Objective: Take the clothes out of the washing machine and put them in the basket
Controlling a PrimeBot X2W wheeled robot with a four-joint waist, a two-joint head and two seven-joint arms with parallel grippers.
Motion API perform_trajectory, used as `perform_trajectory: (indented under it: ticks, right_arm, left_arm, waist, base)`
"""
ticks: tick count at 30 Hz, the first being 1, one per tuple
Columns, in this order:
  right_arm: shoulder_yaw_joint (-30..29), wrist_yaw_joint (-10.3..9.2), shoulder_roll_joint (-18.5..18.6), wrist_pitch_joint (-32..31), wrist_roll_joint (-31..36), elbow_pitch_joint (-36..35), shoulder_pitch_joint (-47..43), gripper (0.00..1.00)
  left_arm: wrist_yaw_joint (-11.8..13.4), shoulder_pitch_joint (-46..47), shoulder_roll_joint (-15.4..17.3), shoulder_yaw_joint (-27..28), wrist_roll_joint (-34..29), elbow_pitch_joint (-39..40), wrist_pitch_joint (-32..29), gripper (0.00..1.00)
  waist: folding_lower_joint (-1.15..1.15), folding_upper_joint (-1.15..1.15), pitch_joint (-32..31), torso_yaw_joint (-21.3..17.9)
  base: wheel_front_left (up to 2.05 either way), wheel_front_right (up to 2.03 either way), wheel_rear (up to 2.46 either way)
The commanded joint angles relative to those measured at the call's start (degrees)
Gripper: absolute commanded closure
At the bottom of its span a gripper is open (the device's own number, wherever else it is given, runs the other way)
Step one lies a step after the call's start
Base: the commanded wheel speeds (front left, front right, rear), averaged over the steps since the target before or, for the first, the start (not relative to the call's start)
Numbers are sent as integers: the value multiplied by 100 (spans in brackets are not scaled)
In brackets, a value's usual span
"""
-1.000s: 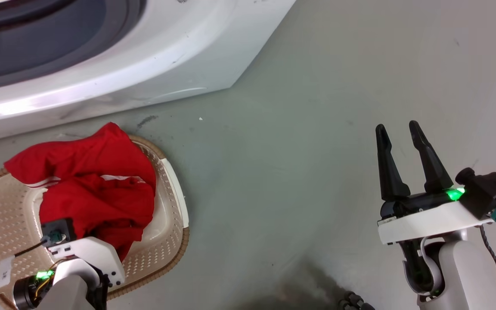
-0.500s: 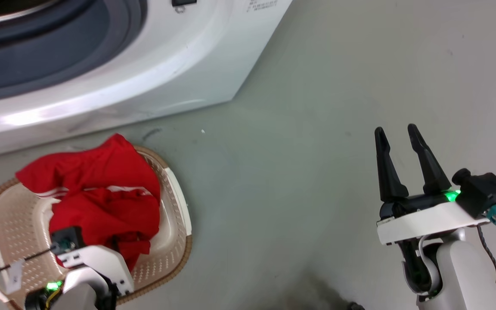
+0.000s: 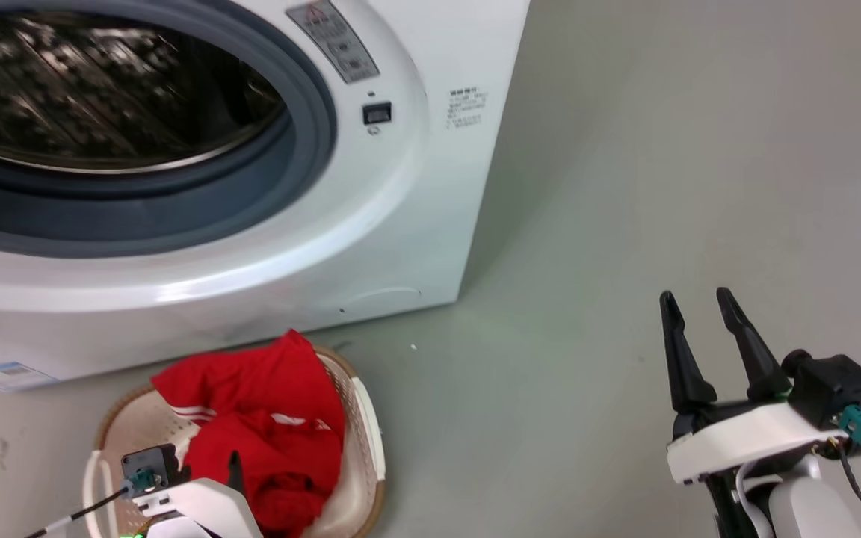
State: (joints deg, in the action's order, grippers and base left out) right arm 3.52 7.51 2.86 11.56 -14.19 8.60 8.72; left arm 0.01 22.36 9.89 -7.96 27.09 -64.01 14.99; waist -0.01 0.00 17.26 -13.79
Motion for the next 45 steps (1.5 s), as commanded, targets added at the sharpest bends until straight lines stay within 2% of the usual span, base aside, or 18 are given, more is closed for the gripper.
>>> perform_trajectory:
  ticks: [1,12,25,34,45]
  right_arm:
    - [-50,-3,4,-66,69,-91,-182,0]
    - [-300,-4,3,-403,193,-525,-671,0]
    - [-472,-4,1,-543,371,-739,-897,0]
    - [-593,-3,2,-602,598,-806,-1137,0]
    - [-612,-3,2,-737,783,-1041,-1404,0]
  left_arm:
    - [20,-225,-54,75,-95,299,26,0]
    - [9,-842,-235,546,-771,2333,22,0]
    - [-133,-1307,-419,876,-1418,4483,21,0]
    - [-128,-1838,-379,704,-1732,5367,10,0]
    - [27,-2381,-218,606,-1882,5961,-431,0]
  waist:
    - [1,0,-455,246]
    - [1,0,-982,619]
    - [1,0,-1381,985]
    - [1,0,-1754,1108]
    - [1,0,-1986,1165]
  base:
    - [0,0,0]
    - [0,0,0]
    - [0,0,0]
    - [0,0,0]
    - [0,0,0]
